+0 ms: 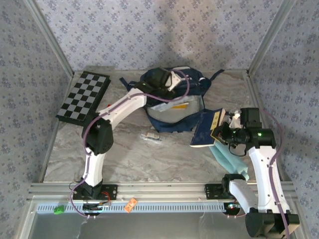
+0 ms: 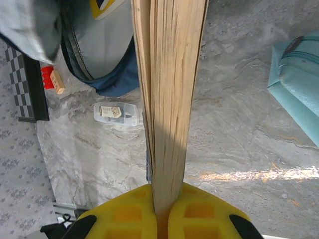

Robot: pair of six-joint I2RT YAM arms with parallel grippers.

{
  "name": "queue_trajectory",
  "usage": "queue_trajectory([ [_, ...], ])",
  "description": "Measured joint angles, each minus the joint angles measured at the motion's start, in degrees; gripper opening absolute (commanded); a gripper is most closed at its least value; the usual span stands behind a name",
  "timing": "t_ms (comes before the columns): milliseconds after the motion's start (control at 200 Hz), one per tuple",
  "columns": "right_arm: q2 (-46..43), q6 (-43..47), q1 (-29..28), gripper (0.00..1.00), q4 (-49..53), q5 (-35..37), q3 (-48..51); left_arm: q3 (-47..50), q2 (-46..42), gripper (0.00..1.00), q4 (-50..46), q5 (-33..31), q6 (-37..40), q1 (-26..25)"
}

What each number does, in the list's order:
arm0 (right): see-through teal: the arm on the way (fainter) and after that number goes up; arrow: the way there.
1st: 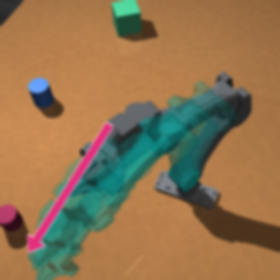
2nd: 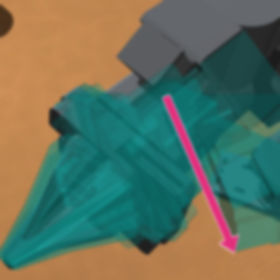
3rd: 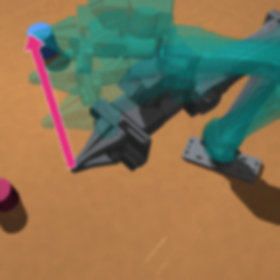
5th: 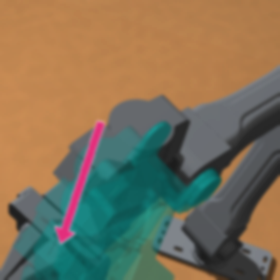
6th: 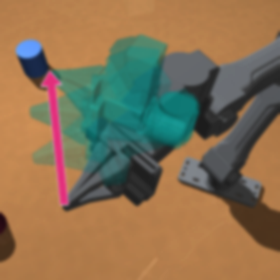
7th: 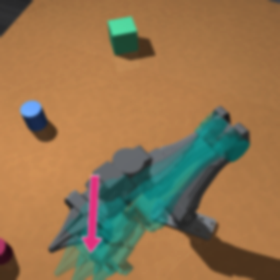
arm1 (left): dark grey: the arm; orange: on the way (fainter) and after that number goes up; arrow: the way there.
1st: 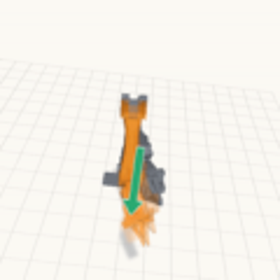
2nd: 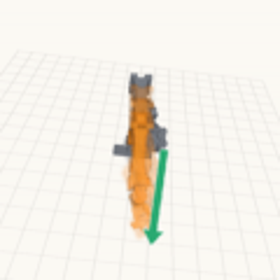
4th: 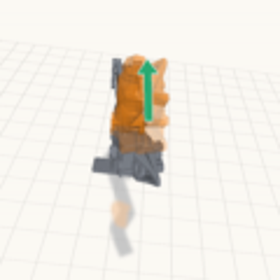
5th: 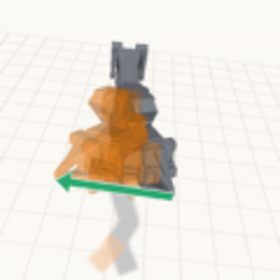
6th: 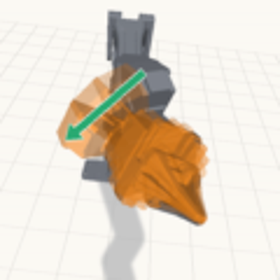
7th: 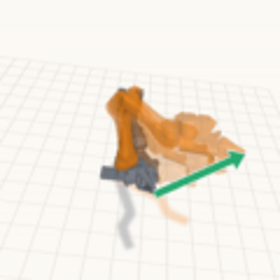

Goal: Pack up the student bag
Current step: Open the student bag at the top-center of the table, then place the book in the student bag.

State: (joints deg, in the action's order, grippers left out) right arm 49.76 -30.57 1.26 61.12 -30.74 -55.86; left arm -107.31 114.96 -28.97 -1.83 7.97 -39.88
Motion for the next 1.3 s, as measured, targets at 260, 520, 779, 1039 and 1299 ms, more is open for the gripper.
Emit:
queue_trajectory([
  [260, 7.89, -3.72, -8.85, 0.0, -15.32, -4.35, 2.67, 0.24, -5.77, 0.0, -3.41, -2.95, -2.25, 1.38],
  [520, 26.49, -9.88, -17.53, 0.0, -41.86, -6.64, 3.5, 0.24, -5.79, 0.0, -5.25, -1.62, -2.38, 2.03],
  [779, 47.39, -13.29, -18.91, 0.03, -60.41, -7.15, -3.72, 0.22, -5.92, 0.0, -5.81, 0.24, -3.17, 2.4],
  [1039, 57.44, -11.76, -19.26, 0.63, -63.71, -3.93, -11.3, 0.22, -6.86, 0.0, -5.66, 1.03, -4.66, 3.39],
  [1299, 46.01, -8.76, -22.08, 0.5, -56.43, 7.02, -4.7, 1.09, -8.04, 0.0, -5.66, 2.67, -5.97, 3.85],
])
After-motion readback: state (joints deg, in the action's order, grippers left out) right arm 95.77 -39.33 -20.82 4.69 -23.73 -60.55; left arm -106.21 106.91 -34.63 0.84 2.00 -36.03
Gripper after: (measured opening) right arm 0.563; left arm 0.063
